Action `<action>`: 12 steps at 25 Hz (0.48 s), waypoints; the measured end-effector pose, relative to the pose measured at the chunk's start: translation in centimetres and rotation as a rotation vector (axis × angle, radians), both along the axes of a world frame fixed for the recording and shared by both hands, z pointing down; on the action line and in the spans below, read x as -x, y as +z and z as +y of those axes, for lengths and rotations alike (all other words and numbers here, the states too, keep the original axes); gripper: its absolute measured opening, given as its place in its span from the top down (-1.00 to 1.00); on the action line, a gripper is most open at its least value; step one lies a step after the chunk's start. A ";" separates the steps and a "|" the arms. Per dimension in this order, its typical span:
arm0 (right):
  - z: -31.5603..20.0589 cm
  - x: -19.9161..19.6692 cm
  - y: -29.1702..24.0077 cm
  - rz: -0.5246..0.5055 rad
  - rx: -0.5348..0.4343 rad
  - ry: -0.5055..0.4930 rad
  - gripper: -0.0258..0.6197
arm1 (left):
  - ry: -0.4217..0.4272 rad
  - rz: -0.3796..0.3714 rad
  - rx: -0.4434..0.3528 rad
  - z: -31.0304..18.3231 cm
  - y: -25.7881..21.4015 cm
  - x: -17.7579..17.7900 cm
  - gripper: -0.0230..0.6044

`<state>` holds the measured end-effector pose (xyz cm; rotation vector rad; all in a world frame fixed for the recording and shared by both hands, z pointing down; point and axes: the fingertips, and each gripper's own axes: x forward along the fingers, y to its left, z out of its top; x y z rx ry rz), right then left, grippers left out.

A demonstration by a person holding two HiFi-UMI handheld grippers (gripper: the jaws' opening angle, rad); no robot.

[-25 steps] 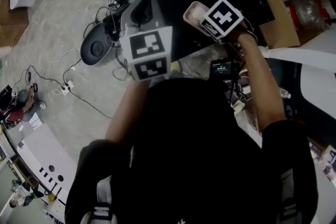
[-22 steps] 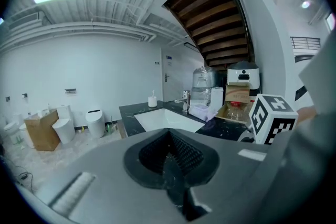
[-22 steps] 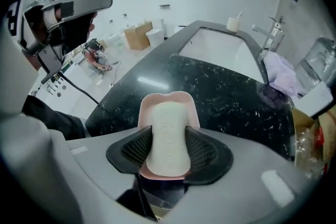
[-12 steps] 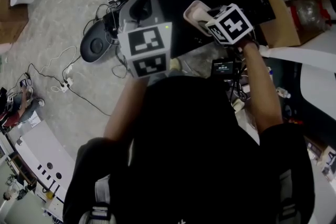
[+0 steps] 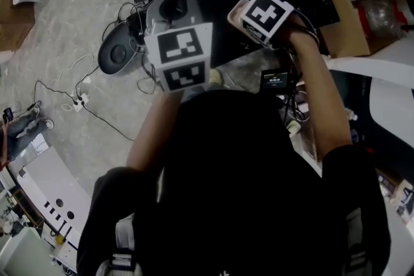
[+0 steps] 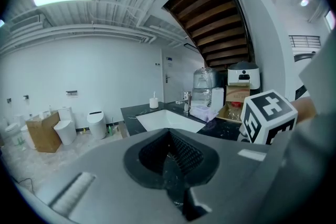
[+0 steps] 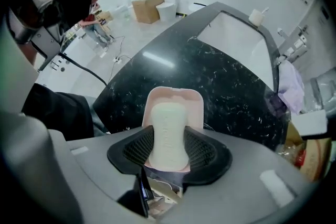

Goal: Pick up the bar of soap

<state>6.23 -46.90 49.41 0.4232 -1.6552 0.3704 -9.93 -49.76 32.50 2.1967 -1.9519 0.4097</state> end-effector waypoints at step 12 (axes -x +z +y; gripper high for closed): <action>-0.8 -0.3 -1.1 -0.056 -0.106 0.029 0.32 | -0.010 0.008 -0.010 -0.3 -0.5 0.3 0.94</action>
